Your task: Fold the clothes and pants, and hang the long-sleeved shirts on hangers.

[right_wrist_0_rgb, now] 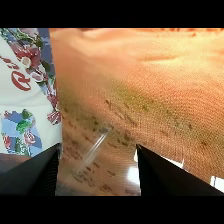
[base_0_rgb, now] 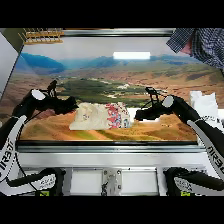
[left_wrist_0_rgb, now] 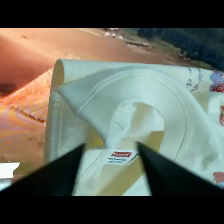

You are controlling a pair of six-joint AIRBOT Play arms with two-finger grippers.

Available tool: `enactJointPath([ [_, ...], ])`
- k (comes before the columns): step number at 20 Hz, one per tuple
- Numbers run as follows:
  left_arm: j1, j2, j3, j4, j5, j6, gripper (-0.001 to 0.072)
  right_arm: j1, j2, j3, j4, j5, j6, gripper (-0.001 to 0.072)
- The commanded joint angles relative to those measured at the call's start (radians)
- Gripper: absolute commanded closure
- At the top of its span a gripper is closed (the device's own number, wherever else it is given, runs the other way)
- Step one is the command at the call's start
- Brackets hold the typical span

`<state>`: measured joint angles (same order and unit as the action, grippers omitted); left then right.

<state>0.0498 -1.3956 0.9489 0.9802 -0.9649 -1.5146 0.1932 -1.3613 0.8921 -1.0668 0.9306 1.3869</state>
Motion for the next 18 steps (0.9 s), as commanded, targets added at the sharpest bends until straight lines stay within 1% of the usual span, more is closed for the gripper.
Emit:
enactJointPath([
  [1, -0.006, -0.025, -0.001, -0.039, 0.017, 0.000, 0.0088, -0.006, 0.002, -0.010, 0.032, -0.009, -0.003, 0.0202],
  [4, -0.007, -0.026, -0.001, -0.042, 0.072, -0.005, 0.0089, -0.006, 0.002, -0.010, 0.035, -0.009, -0.003, 0.0202],
  [5, -0.013, -0.026, -0.001, -0.041, 0.098, -0.016, 0.0128, -0.006, 0.002, -0.010, 0.039, -0.009, -0.003, 0.0202],
  [6, -0.018, -0.026, -0.001, -0.040, 0.123, -0.019, 0.0359, -0.006, 0.002, -0.010, 0.043, -0.010, -0.003, 0.0202],
  [7, -0.017, -0.025, -0.001, -0.039, 0.145, -0.019, 0.0615, -0.006, 0.002, -0.010, 0.043, -0.009, -0.003, 0.0202],
  [8, -0.008, -0.024, 0.000, -0.033, 0.153, -0.019, 0.0700, -0.006, 0.002, -0.010, 0.043, -0.006, -0.003, 0.0202],
  [10, 0.039, -0.016, 0.022, -0.028, 0.108, -0.013, 0.0700, -0.007, 0.002, -0.010, 0.043, -0.006, -0.003, 0.0202],
  [11, 0.071, -0.009, 0.036, -0.021, 0.076, 0.013, 0.0700, -0.007, 0.002, -0.010, 0.043, -0.007, -0.003, 0.0202],
  [15, 0.152, 0.035, 0.047, 0.073, 0.031, 0.023, 0.0700, -0.006, 0.002, -0.010, 0.043, -0.010, -0.003, 0.0202],
  [16, 0.163, 0.037, 0.048, 0.074, 0.005, 0.026, 0.0661, -0.006, 0.002, -0.010, 0.043, -0.010, -0.003, 0.0202],
  [17, 0.176, 0.038, 0.048, 0.075, -0.031, 0.030, 0.0312, -0.007, 0.002, -0.010, 0.043, -0.010, -0.003, 0.0202],
  [18, 0.186, 0.039, 0.047, 0.074, -0.077, 0.055, 0.0133, -0.006, 0.002, -0.010, 0.043, -0.010, -0.003, 0.0202],
])
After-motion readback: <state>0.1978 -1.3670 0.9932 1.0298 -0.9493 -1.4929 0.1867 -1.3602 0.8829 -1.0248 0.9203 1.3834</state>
